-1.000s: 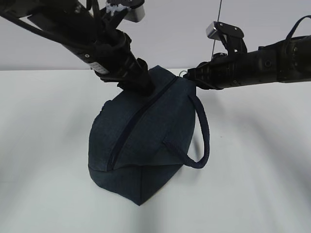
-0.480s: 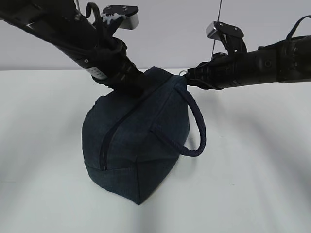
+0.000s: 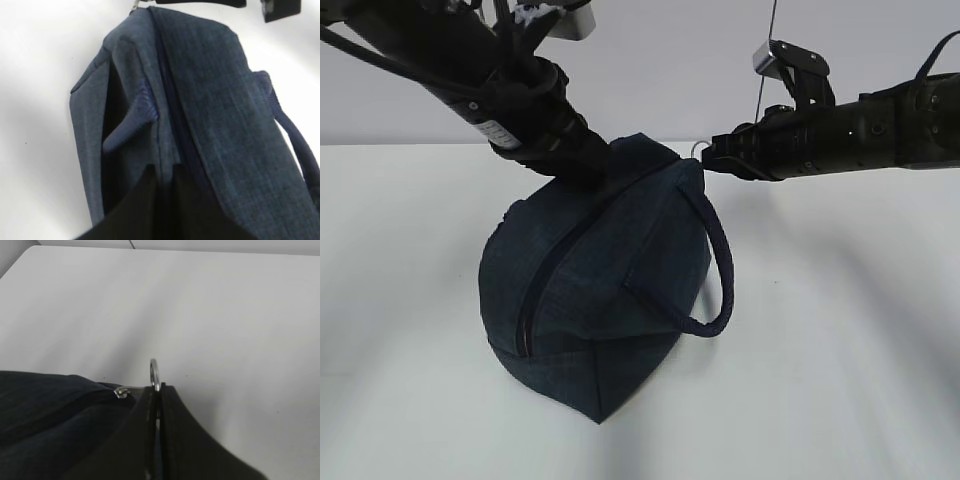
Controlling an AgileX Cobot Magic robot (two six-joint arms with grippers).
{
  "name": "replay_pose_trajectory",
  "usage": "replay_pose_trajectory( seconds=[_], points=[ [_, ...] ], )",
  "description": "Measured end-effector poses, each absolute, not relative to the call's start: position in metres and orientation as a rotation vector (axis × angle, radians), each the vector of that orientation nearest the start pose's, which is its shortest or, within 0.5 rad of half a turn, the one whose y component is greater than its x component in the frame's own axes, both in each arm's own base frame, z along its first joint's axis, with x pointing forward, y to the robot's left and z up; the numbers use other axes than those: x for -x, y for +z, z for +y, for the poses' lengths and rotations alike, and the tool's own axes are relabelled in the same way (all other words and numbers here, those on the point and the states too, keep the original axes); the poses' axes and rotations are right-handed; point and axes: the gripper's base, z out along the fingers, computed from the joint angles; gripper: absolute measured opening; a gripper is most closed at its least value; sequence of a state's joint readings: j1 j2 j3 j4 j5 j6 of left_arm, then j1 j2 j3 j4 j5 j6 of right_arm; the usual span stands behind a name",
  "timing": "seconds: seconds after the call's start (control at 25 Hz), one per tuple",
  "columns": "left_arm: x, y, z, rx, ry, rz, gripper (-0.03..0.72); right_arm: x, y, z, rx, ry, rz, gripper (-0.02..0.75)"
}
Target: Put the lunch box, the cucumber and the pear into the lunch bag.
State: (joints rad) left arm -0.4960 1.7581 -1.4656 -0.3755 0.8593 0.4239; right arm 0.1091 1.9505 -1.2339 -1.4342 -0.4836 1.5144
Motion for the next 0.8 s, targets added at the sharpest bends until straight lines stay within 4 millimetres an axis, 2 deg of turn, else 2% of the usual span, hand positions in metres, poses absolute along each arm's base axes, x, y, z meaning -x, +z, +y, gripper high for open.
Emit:
replay_pose_trajectory(
  seconds=[0.28,0.8],
  points=[
    [-0.319,0.303,-0.201,-0.955,-0.484,2.408,0.003,-0.418,0.198,0.088,0.3,0.642,2.1,0.0],
    [-0.309,0.315,-0.204,-1.013,-0.577,2.337,0.003,-0.421,0.174,0.09,0.296,0.666,2.15,0.0]
  ],
)
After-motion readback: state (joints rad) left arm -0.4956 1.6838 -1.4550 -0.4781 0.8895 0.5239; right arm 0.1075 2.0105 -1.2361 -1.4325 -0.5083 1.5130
